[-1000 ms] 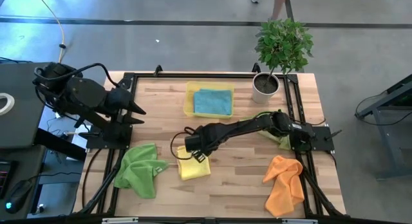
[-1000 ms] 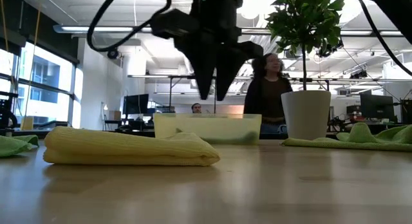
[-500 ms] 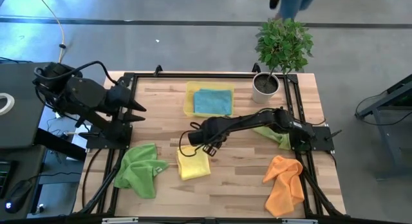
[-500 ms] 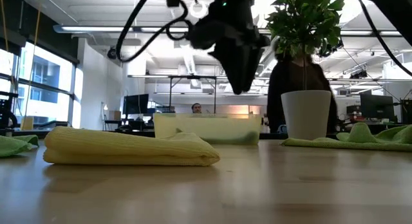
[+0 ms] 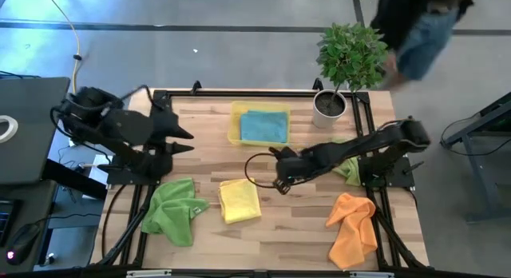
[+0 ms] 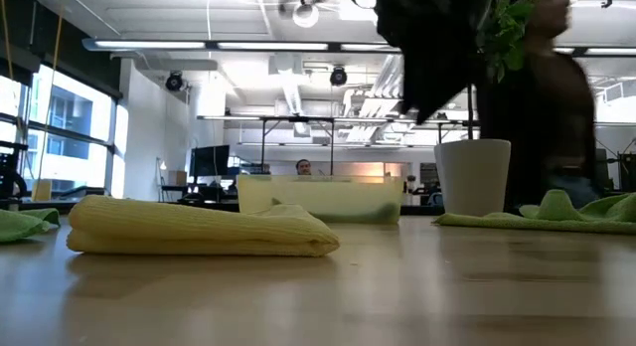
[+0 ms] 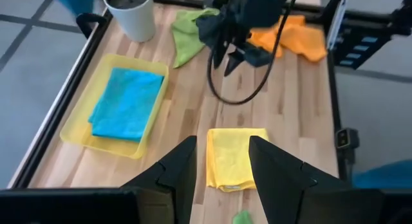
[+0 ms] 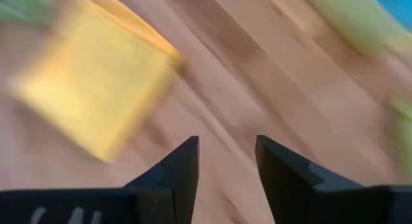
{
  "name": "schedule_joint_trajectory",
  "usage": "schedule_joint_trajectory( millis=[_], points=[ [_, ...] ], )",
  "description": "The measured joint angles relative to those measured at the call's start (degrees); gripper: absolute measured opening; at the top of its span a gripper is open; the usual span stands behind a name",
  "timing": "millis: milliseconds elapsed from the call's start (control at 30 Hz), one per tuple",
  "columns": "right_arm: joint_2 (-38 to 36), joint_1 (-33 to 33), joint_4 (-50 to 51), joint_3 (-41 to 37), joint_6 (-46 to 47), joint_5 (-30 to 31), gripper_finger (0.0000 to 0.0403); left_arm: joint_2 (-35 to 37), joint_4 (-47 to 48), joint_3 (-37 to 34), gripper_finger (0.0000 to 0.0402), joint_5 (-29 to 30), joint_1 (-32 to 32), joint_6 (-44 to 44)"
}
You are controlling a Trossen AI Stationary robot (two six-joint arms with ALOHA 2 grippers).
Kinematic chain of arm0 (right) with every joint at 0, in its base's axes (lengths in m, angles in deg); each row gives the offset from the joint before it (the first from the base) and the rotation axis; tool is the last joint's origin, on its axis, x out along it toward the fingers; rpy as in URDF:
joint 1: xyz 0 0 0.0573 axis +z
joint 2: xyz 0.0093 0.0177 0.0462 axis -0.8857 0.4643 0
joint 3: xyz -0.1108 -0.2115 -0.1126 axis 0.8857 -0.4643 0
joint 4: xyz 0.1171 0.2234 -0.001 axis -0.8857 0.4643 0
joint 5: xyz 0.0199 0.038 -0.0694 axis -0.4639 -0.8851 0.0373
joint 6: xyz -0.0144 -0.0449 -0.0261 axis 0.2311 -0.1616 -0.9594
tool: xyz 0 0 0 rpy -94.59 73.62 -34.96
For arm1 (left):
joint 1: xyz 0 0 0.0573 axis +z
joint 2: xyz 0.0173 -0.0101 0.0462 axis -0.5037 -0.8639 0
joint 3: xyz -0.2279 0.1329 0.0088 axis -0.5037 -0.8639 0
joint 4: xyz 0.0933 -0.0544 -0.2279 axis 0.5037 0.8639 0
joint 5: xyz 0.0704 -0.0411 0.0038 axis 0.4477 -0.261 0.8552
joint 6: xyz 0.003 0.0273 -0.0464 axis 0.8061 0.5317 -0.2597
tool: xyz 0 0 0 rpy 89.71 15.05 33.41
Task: Fold microfiber towels
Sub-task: Put the folded yellow microfiber cloth into the yellow bin
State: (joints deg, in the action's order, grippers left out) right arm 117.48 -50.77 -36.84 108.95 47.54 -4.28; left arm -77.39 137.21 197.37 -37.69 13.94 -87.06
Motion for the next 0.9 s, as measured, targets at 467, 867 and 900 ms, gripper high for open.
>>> schedule_joint_trajectory(
  millis=[467,867,900],
  points=[
    [3.5,-8.8,-47.5,-18.7,-7.4,-13.8,0.0147,-6.6,-0.1,-0.5,0.0131,-3.7,3.5,-0.2],
    [2.8,-8.9,-37.7,-15.0,-9.7,-19.2,0.0147,-4.5,-6.1,-24.5,0.0131,-8.6,5.5,3.1],
    [2.3,-8.9,-36.1,-15.1,-9.6,-19.1,0.0147,-4.1,-8.2,-27.6,0.0131,-9.8,5.5,3.9]
  ],
)
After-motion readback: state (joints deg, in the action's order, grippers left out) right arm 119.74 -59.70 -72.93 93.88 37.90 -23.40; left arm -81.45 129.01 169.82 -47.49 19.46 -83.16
